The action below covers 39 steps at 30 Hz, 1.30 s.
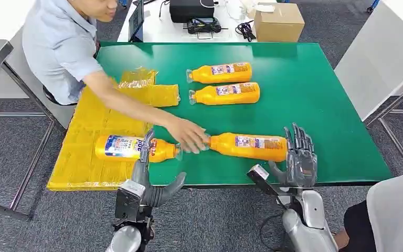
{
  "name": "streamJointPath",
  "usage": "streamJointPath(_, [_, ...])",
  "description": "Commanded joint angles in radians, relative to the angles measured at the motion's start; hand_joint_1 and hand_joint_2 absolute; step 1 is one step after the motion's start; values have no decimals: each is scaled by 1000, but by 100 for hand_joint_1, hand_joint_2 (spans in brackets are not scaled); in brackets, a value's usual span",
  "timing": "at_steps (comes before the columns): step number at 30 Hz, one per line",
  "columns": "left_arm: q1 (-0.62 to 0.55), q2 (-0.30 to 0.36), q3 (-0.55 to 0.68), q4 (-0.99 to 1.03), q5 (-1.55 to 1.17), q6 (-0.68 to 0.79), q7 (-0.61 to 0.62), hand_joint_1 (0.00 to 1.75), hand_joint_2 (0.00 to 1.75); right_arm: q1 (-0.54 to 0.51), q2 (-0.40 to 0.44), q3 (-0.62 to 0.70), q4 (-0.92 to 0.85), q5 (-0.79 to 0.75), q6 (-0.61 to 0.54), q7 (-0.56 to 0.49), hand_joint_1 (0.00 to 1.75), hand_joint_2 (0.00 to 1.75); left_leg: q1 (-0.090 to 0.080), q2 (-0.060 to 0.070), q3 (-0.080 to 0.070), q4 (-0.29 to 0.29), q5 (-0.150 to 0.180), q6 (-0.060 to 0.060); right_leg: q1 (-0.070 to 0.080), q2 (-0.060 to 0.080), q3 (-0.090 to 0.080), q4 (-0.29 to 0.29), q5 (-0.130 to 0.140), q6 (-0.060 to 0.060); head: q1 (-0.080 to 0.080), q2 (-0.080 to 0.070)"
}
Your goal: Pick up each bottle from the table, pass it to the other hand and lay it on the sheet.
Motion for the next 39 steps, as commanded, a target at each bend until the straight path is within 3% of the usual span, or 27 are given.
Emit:
streamJointPath(1, [-83, 2, -41, 125, 38, -48, 164, 0, 175, -106, 4, 13, 220, -57, 11, 12, 0, 175, 0, 1, 4, -1, 0, -1, 0, 1, 4, -1, 0, -1, 0, 0])
streamJointPath(9, [-131, -28, -60, 195, 35, -26, 158, 0, 175, -187, 64, 54, 354, -128, 28, -43, 0, 175, 0, 4, 5, -2, -1, -1, 0, 4, 4, -1, 0, -2, 0, 0])
streamJointPath(17, [-153, -31, -74, 193, 26, 9, 164, 0, 175, -251, 72, 92, 445, -147, 46, -55, 0, 175, 0, 1, 3, -1, 0, -1, 1, 1, 2, -1, 0, -1, 0, 0])
streamJointPath(39, [-172, -33, -97, 199, 25, 16, 176, 0, 175, -314, 92, 138, 531, -147, 77, -50, 0, 175, 0, 0, 2, 0, 0, -1, 0, 0, 2, 0, 0, -1, 0, 0])
